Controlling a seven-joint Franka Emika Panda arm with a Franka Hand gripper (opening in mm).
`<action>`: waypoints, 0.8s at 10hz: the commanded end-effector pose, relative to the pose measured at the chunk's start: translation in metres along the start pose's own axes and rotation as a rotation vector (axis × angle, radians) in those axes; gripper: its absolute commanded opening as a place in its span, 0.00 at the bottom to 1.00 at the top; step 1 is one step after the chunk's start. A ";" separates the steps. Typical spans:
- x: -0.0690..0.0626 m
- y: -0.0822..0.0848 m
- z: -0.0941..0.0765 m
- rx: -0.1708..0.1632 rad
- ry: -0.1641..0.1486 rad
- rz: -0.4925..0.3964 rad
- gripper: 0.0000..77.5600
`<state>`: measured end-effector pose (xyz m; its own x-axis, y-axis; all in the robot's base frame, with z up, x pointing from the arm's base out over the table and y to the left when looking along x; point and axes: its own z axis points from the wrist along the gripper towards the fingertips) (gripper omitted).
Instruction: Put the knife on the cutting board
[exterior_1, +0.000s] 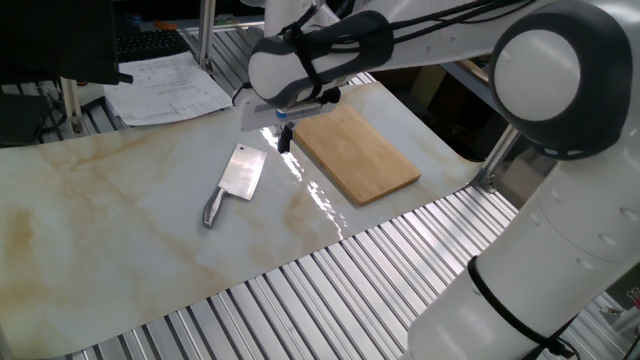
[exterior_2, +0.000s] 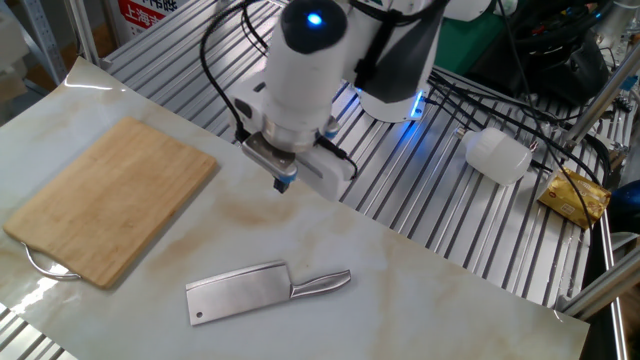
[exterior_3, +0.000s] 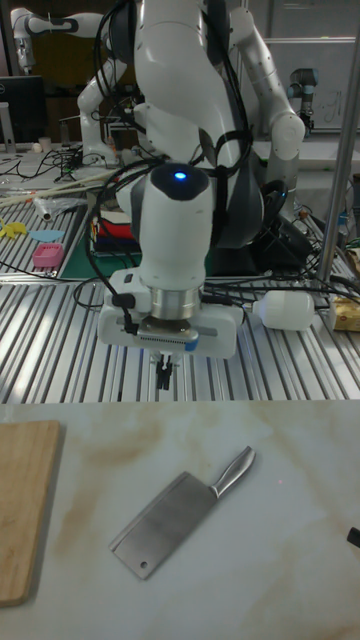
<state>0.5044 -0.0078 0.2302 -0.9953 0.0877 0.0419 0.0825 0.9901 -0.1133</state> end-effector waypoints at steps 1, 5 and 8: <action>-0.003 -0.002 -0.003 -0.126 0.021 -0.046 0.00; -0.003 -0.002 -0.003 -0.100 0.073 -0.086 0.00; -0.004 0.001 0.000 -0.093 0.077 -0.020 0.00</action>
<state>0.5064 -0.0093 0.2323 -0.9921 -0.0152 0.1244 -0.0147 0.9999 0.0047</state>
